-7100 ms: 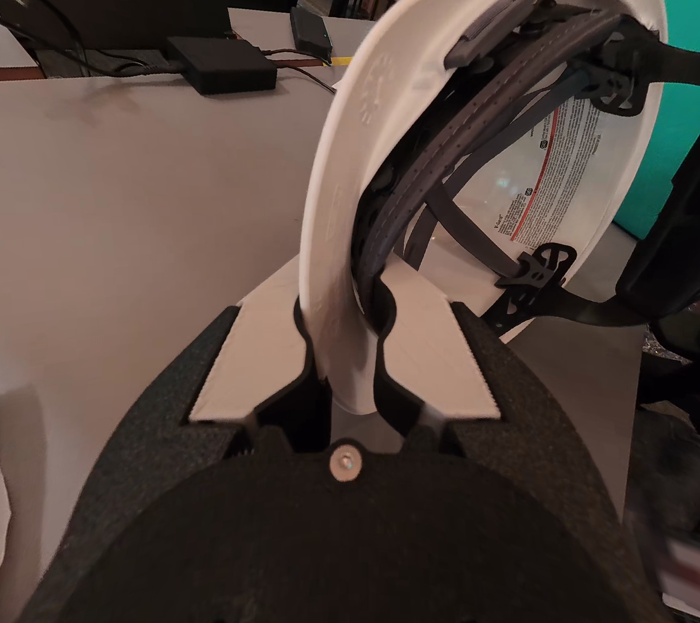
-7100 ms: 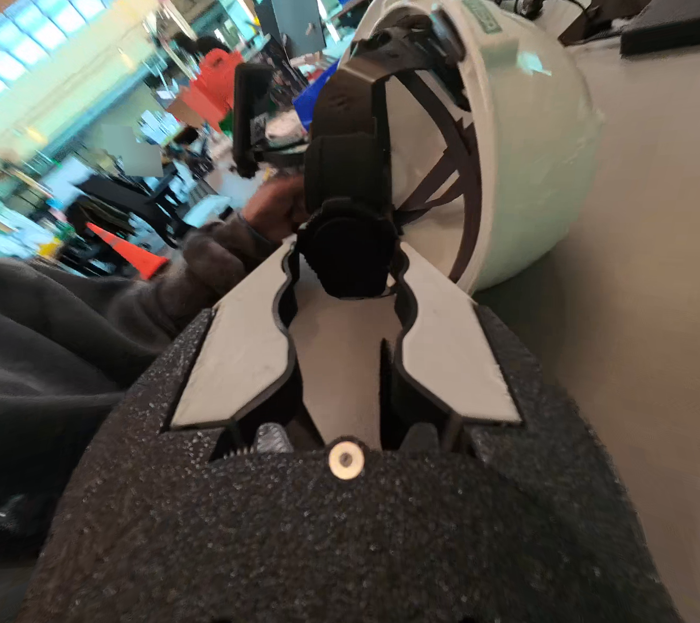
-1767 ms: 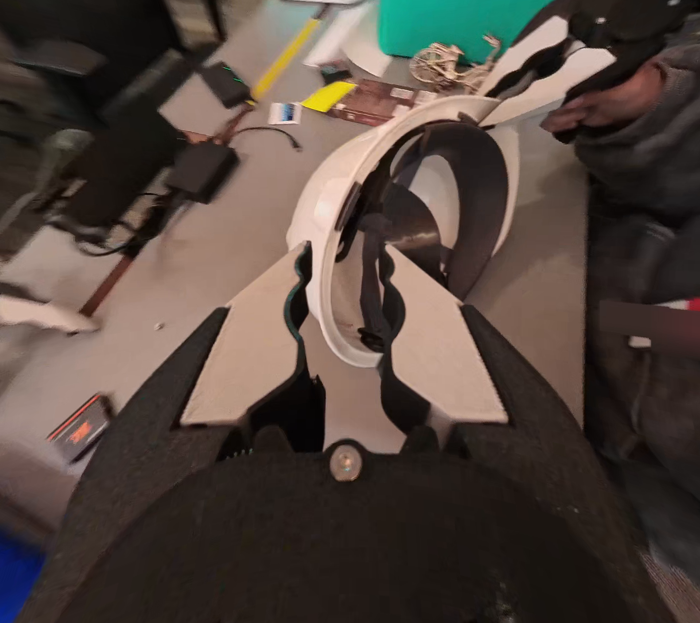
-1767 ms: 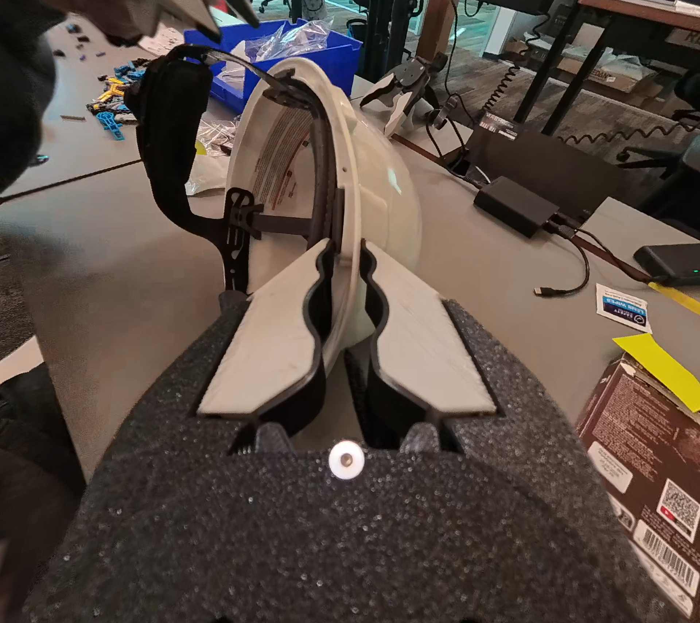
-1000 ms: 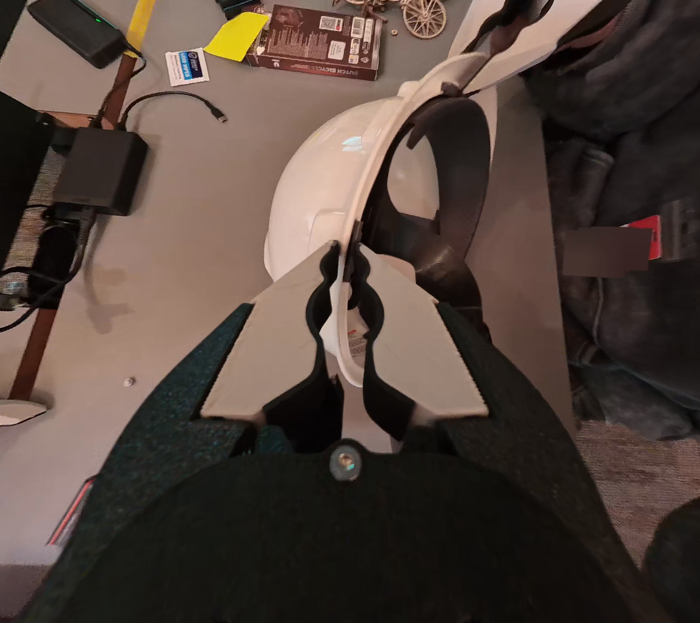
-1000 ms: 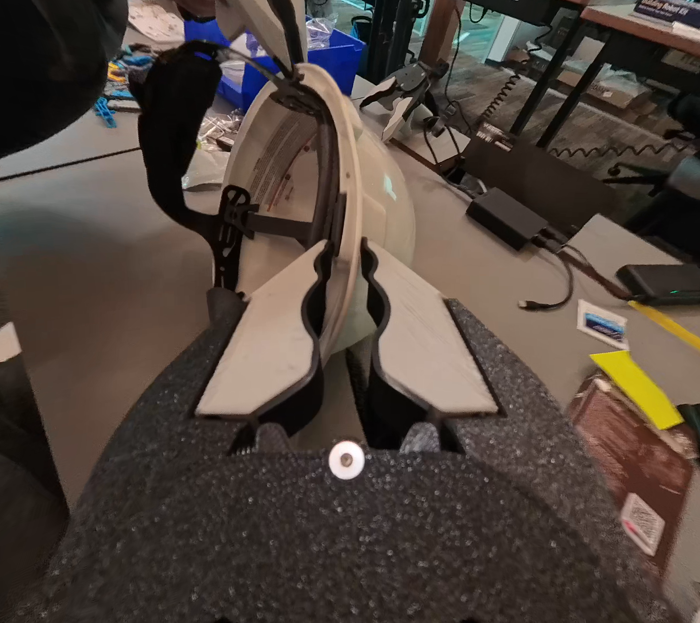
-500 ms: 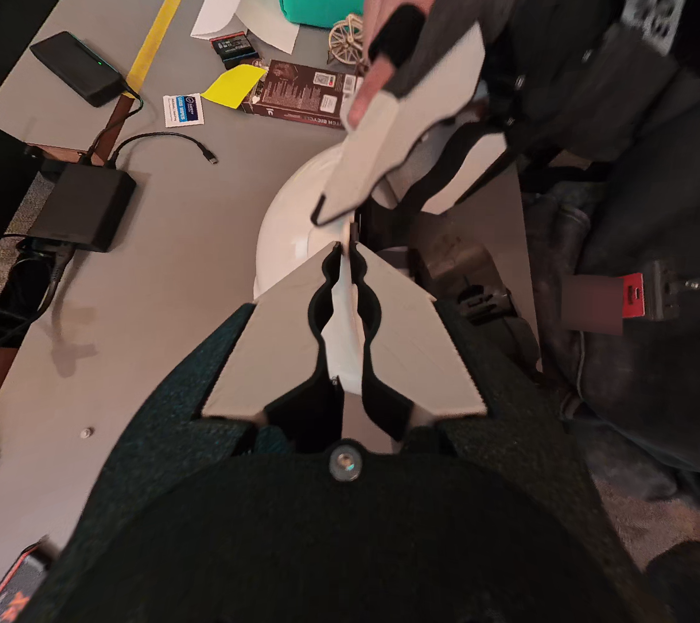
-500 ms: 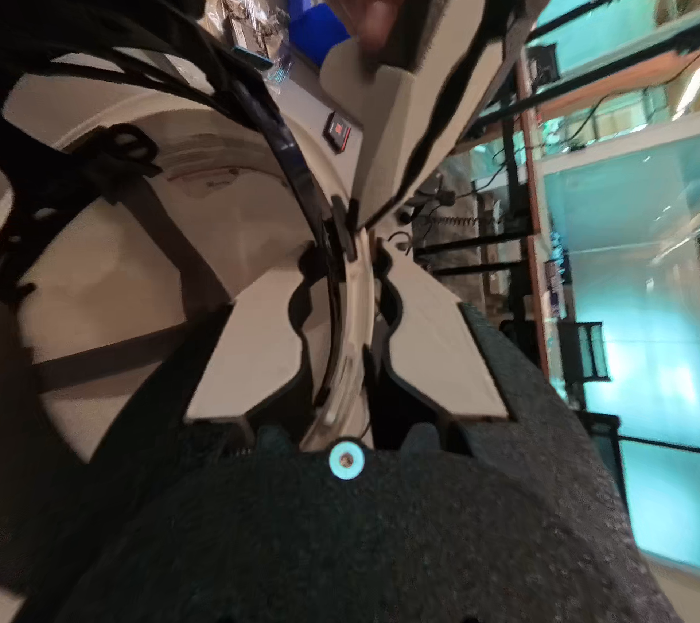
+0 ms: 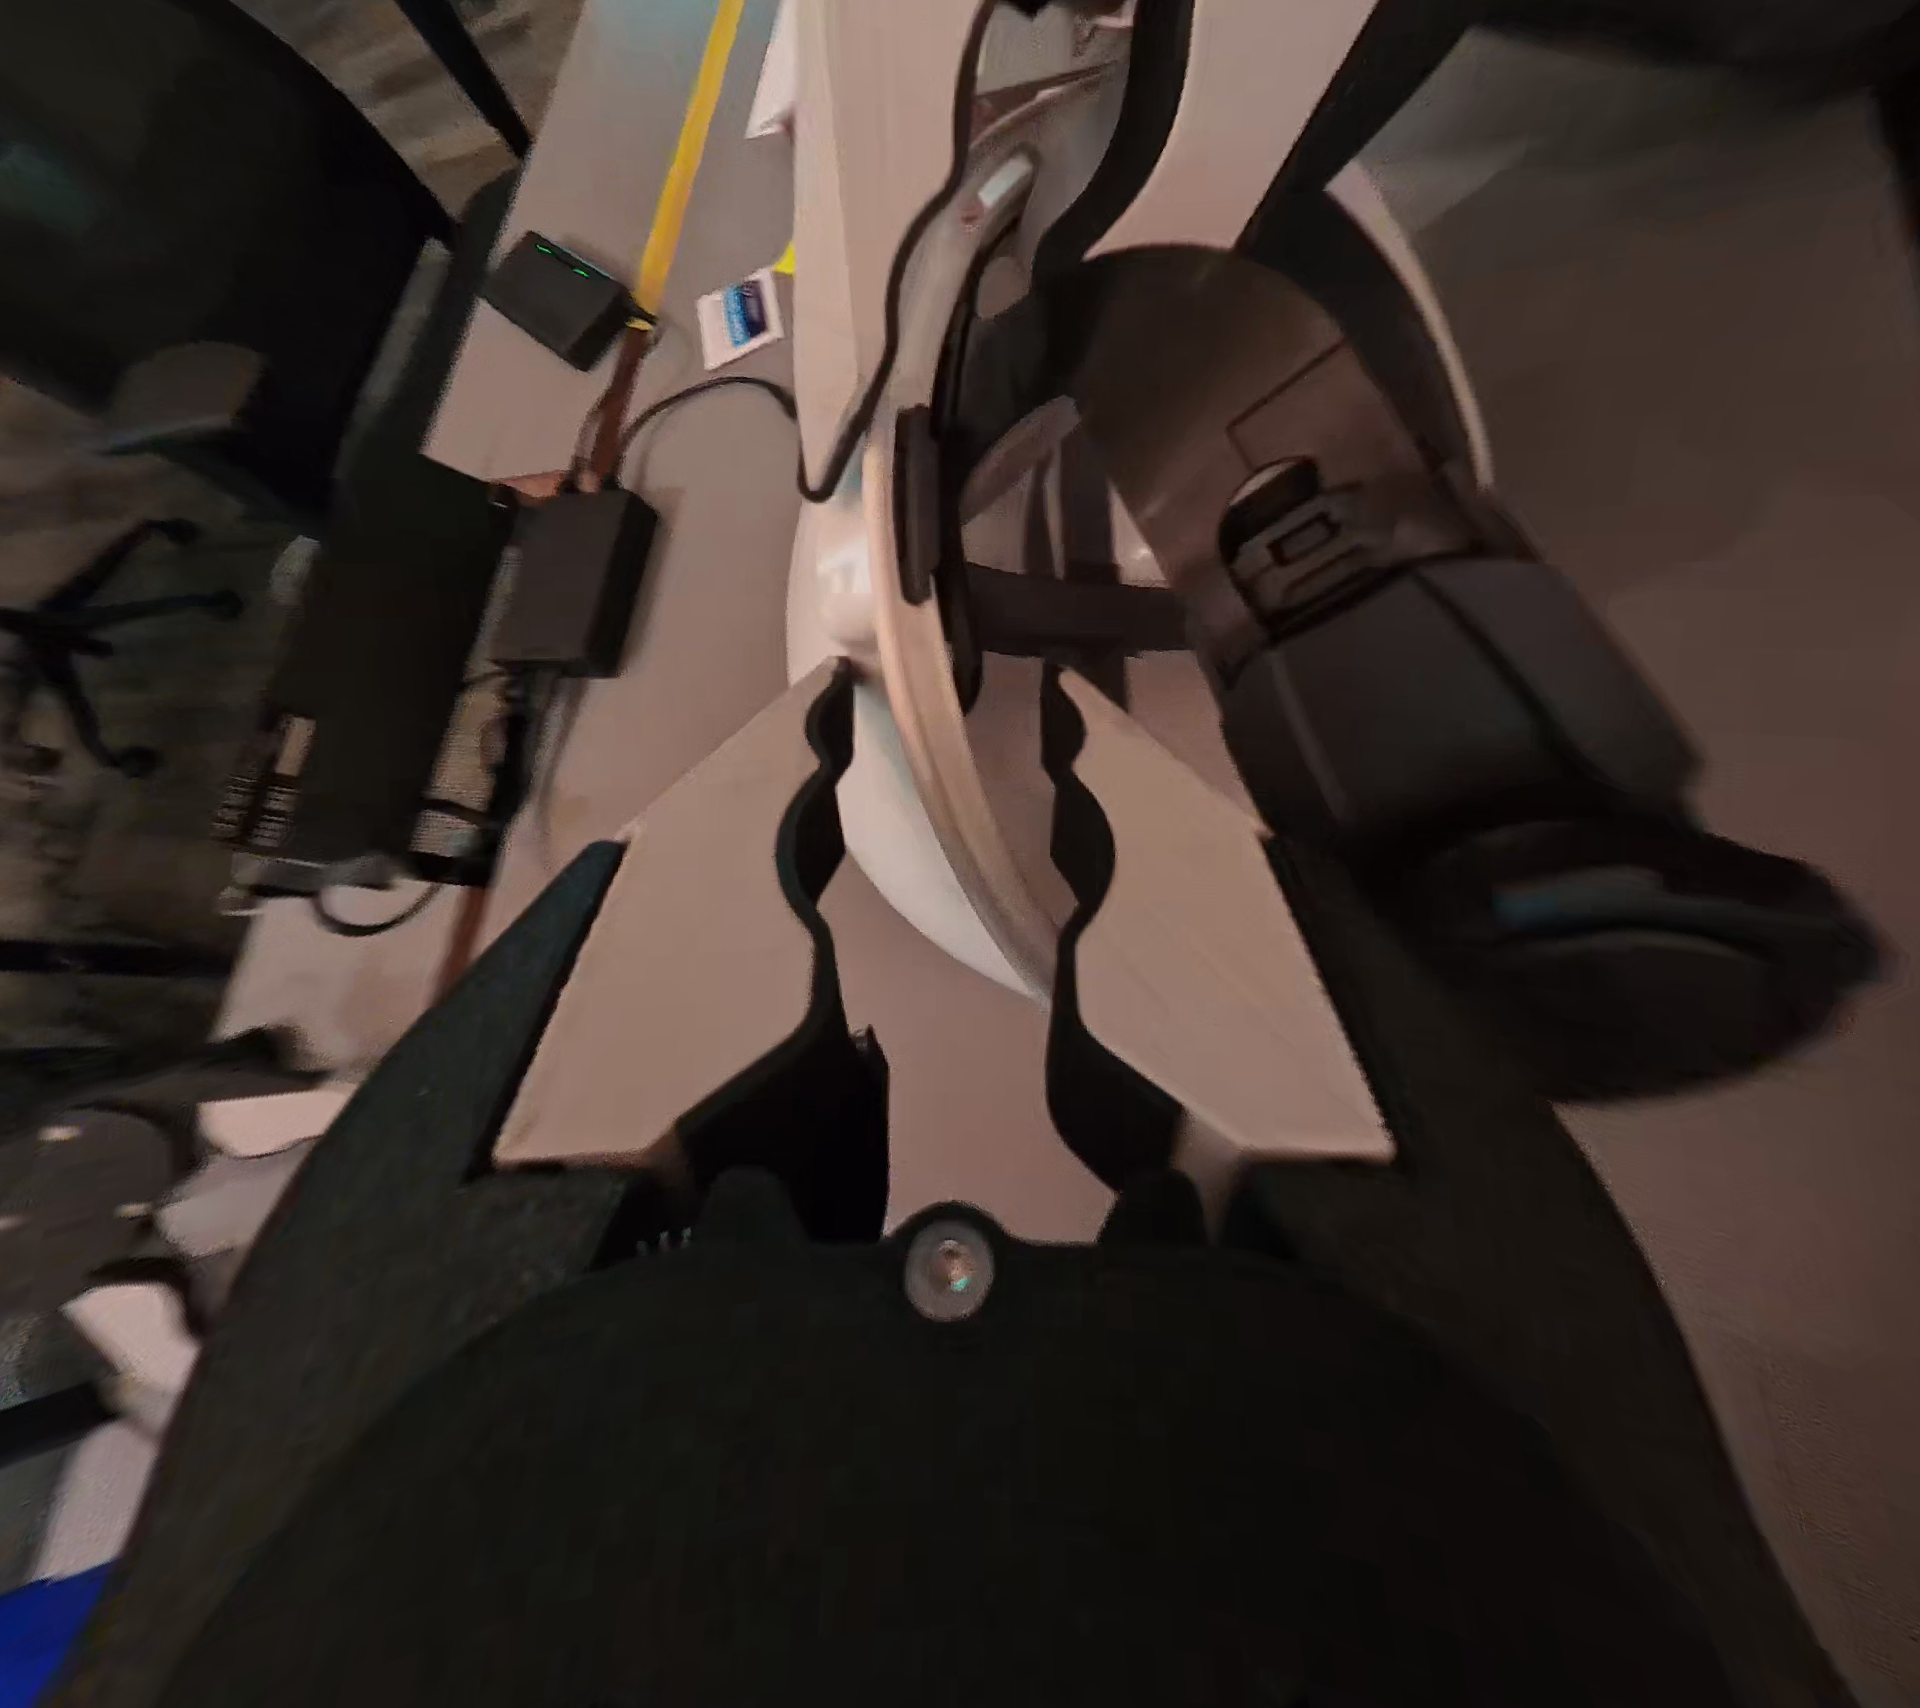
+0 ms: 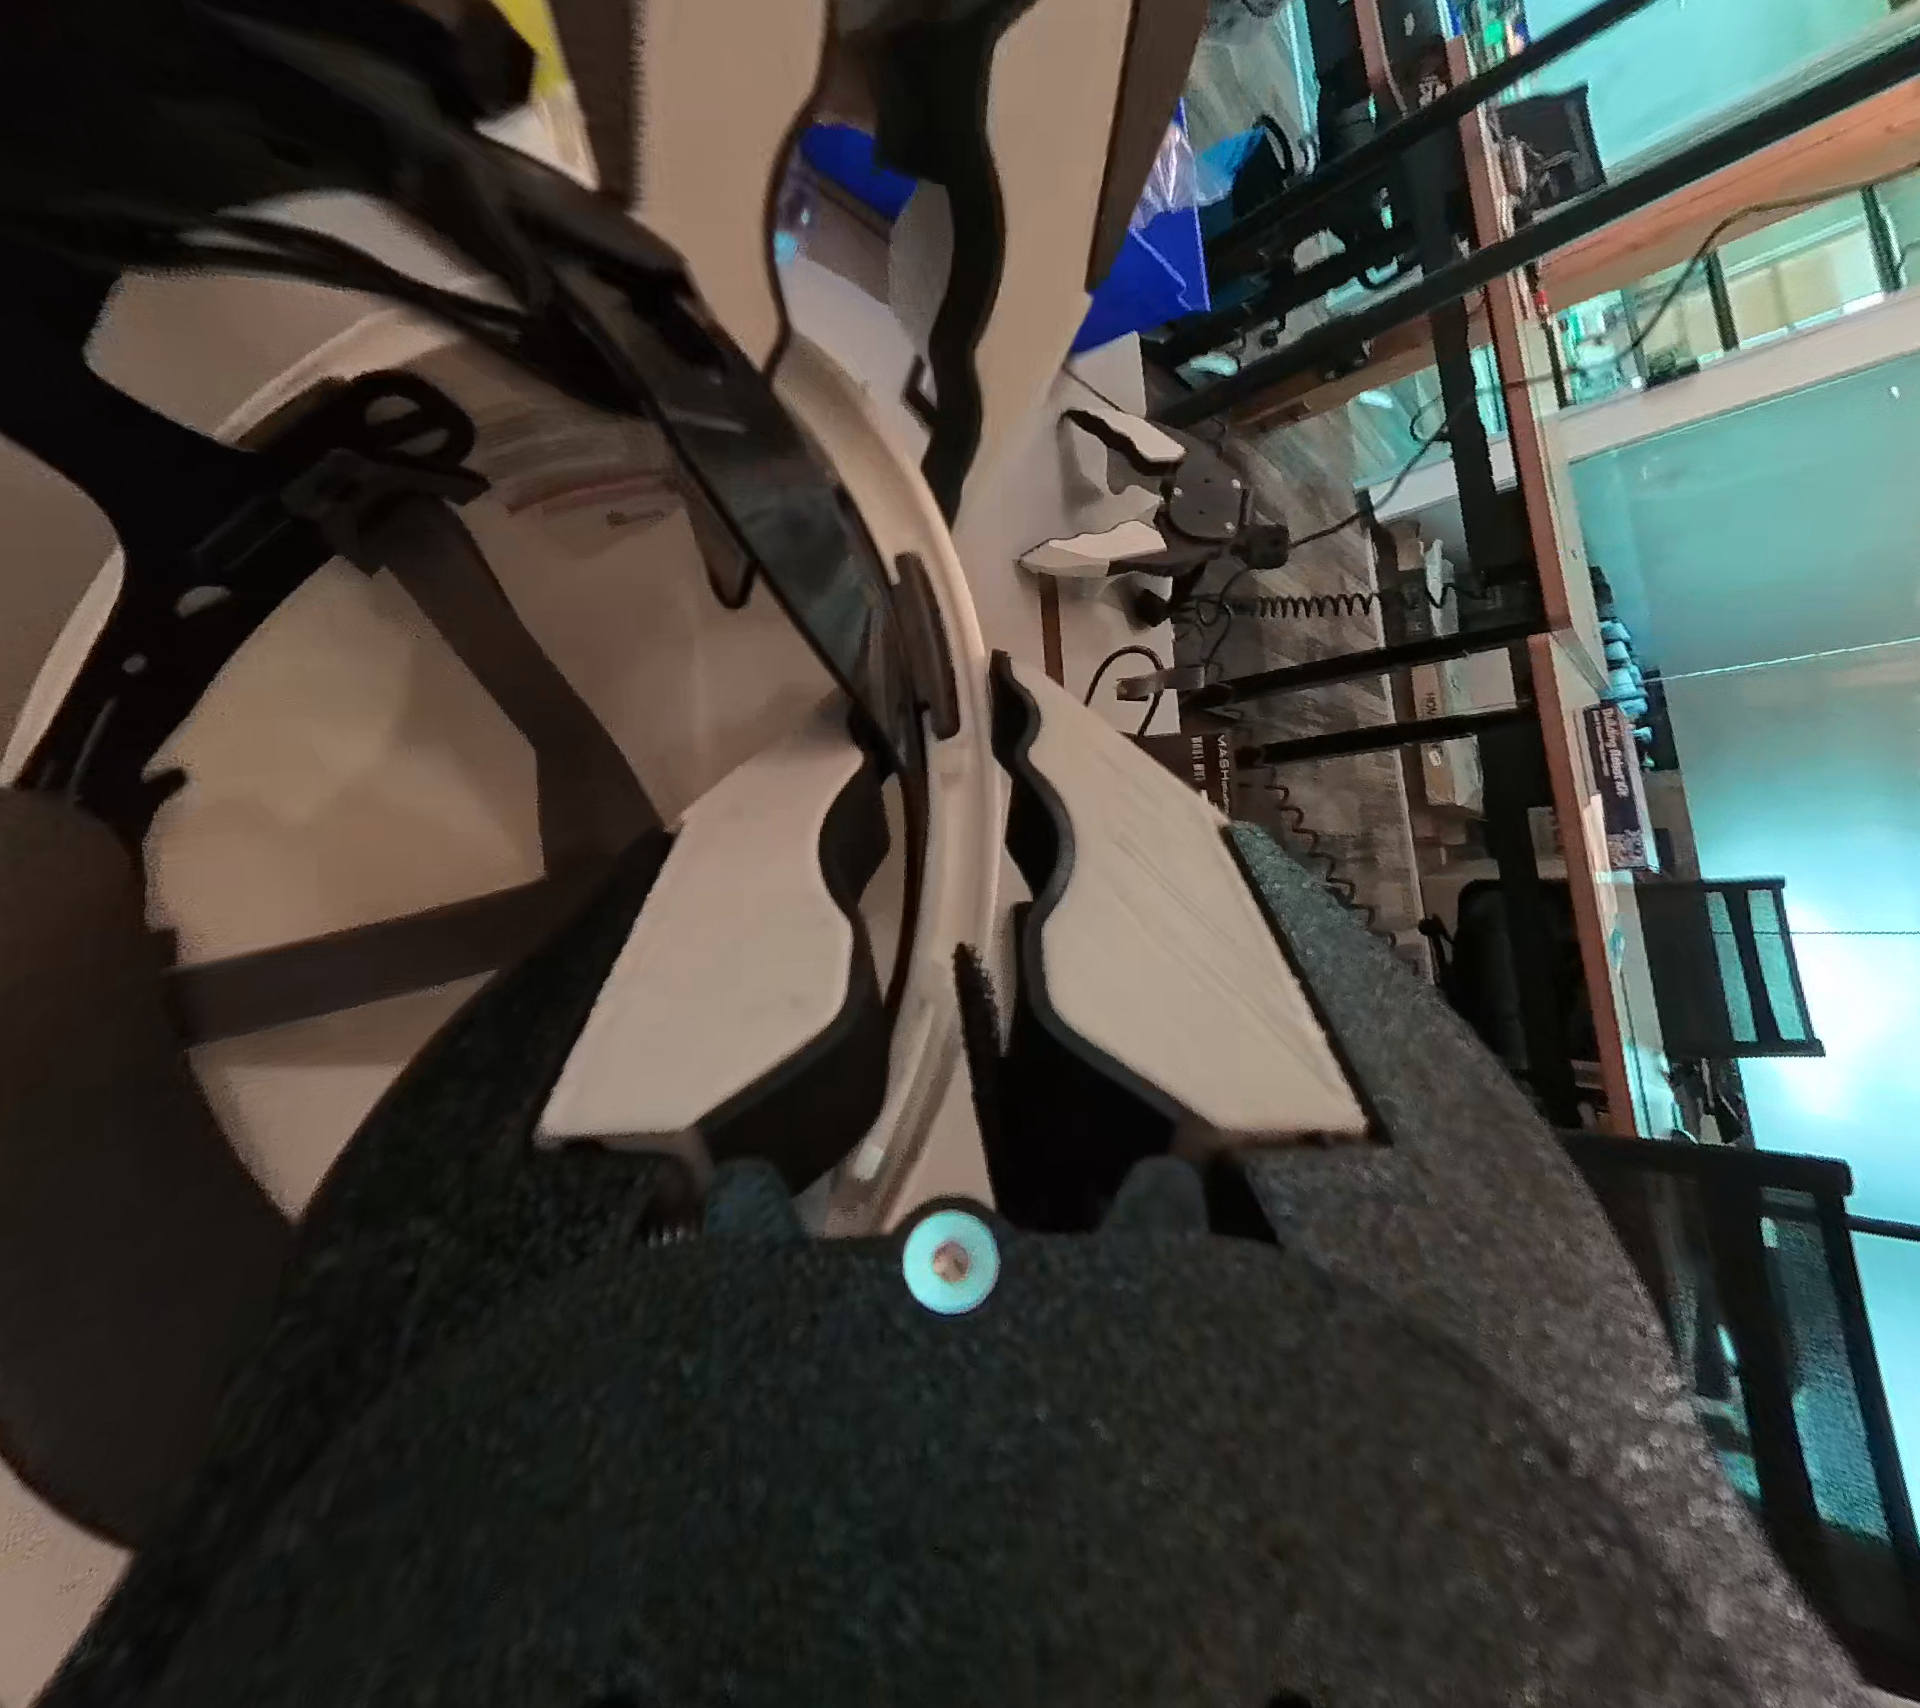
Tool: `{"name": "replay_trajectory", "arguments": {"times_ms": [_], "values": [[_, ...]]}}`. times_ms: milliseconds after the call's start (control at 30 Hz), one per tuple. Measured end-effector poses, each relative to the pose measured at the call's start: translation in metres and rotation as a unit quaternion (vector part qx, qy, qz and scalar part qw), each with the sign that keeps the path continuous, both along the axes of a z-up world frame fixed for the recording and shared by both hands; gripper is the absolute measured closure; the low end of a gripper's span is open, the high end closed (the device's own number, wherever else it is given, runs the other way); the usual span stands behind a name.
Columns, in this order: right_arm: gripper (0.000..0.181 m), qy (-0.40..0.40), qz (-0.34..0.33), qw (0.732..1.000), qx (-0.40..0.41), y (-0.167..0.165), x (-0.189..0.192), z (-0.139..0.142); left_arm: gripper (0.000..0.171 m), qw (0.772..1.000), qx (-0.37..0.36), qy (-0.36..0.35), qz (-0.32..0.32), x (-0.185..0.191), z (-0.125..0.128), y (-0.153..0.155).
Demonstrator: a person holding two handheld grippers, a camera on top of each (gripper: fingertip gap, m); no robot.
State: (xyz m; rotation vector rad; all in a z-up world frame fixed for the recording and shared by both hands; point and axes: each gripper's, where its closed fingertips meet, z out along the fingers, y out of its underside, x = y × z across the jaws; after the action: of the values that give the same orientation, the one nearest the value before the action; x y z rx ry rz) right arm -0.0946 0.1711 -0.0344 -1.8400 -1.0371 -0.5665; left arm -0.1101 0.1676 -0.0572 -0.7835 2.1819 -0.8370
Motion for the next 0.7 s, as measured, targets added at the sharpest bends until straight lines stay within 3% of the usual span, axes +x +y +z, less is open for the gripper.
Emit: {"name": "replay_trajectory", "arguments": {"times_ms": [167,333,433,500,633,700], "values": [[0.167,0.005,-0.012,1.000,0.000,-0.004,0.009,0.002,0.149,0.994,0.025,-0.110,-0.002,0.012,0.024,-0.006],[0.166,0.086,-0.027,0.996,-0.016,0.001,0.020,0.000,0.156,0.995,0.024,-0.092,0.015,0.023,0.022,-0.002],[0.165,0.176,-0.036,0.980,-0.087,0.012,0.034,-0.007,0.158,0.999,-0.010,-0.027,0.030,0.036,0.019,0.008],[0.166,0.238,-0.041,0.953,-0.180,0.019,0.044,-0.019,0.158,0.997,-0.061,0.049,0.025,0.047,0.011,0.018],[0.165,0.306,-0.056,0.885,-0.348,0.030,0.057,-0.054,0.158,0.968,-0.145,0.204,0.013,0.059,-0.022,0.033],[0.164,0.309,-0.064,0.877,-0.361,0.037,0.062,-0.066,0.158,0.960,-0.162,0.229,0.018,0.064,-0.036,0.040]]}}
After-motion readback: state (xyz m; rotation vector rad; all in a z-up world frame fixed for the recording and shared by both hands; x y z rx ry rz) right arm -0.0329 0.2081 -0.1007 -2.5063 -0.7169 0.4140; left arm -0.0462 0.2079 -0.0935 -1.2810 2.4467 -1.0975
